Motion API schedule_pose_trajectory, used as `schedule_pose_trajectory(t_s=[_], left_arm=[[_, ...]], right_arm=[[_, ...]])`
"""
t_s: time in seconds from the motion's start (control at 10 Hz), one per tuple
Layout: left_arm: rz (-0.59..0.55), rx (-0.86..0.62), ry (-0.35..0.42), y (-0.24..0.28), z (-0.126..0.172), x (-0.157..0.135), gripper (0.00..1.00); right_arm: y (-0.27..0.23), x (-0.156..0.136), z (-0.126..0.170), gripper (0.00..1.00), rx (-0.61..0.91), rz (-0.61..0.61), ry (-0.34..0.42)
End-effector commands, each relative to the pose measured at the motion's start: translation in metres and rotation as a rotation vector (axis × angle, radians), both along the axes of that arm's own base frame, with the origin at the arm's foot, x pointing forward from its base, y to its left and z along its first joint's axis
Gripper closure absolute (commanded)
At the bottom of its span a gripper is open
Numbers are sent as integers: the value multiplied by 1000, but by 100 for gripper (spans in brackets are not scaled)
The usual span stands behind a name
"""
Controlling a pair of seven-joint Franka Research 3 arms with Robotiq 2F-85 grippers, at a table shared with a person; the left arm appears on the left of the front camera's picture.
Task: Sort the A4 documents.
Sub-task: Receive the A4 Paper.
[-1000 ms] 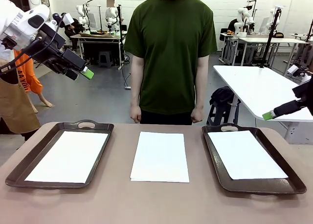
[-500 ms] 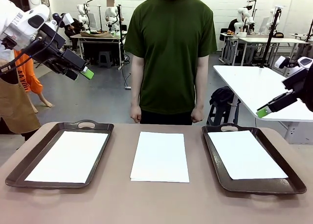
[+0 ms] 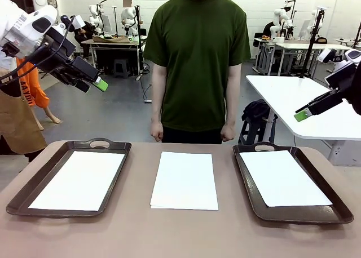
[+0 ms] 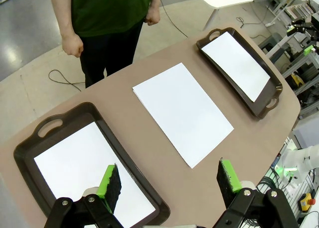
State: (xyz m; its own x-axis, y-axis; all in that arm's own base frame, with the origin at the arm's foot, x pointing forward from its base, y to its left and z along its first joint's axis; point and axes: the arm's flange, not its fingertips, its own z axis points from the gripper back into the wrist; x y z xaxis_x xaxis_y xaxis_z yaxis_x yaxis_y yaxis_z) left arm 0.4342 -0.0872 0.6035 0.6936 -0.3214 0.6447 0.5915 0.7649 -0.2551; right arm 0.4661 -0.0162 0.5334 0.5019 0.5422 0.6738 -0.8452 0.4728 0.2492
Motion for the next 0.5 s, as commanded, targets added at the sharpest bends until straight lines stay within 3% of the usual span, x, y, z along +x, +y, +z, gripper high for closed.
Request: schedule_pose_trajectory(t_s=[0.0,0.4], left_arm=[[-10,-2,-10,1,0,0,0],[-10,-2,-10,1,0,0,0]], right_arm=[[4,1,-6,0,16,-26,-2],[0,0,0,0,0,-3,-1]])
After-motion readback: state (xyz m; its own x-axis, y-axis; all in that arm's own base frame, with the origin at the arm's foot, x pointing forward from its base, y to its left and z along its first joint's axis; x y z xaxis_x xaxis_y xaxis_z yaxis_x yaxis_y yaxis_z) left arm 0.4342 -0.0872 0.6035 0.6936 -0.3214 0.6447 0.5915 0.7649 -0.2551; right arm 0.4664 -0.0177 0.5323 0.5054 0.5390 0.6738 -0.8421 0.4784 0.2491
